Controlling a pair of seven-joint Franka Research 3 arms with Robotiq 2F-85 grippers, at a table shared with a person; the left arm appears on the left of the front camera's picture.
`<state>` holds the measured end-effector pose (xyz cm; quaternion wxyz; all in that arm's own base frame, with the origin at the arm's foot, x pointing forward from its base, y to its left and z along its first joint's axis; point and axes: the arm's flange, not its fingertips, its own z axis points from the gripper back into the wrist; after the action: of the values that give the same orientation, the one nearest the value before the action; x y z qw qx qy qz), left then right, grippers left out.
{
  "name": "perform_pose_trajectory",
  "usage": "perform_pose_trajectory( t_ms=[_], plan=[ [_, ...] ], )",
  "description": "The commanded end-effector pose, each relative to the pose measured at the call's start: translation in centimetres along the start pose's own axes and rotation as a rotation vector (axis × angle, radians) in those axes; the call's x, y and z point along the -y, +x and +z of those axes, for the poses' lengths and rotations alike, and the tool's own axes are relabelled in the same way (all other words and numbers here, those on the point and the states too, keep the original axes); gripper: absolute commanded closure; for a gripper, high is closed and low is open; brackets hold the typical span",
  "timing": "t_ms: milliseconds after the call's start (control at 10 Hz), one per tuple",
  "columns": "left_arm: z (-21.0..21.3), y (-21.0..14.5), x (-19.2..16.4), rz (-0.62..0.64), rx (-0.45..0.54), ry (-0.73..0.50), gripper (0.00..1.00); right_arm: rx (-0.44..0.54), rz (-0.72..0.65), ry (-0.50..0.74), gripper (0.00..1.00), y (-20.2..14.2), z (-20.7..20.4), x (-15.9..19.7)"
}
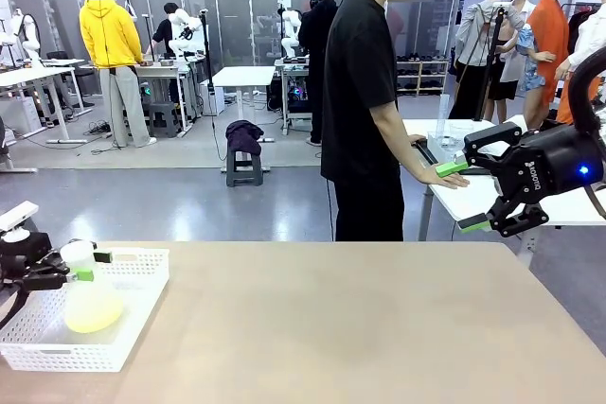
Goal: Prepare the solutions needed for the experiment.
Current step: When the human places the Big flask in the center of the table, pick up the Big flask and place it in the left Organizing basket.
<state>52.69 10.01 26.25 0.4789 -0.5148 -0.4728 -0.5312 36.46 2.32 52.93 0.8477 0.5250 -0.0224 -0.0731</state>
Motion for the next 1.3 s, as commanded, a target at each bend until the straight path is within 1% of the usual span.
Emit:
perform_pose_trajectory(
  t_ms=[0,100,200,1200],
  plan=[
    [0.07,-0.03,0.09,-0.004,-0.038,-0.006,0.18,0.001,0.006,0.013,0.04,-0.06,0.00,-0.12],
    [0.02,0.09,0.14,0.017,-0.051,-0.015,0.07,0.001,0.006,0.013,0.04,-0.06,0.00,-0.12],
    [0.07,-0.07,0.01,0.001,-0.006,0.001,0.07,0.001,0.006,0.013,0.04,-0.06,0.00,-0.12],
    [0.16,-0.16,0.10,0.005,-0.014,-0.003,0.07,0.001,0.006,0.013,0.04,-0.06,0.00,-0.12]
  ],
)
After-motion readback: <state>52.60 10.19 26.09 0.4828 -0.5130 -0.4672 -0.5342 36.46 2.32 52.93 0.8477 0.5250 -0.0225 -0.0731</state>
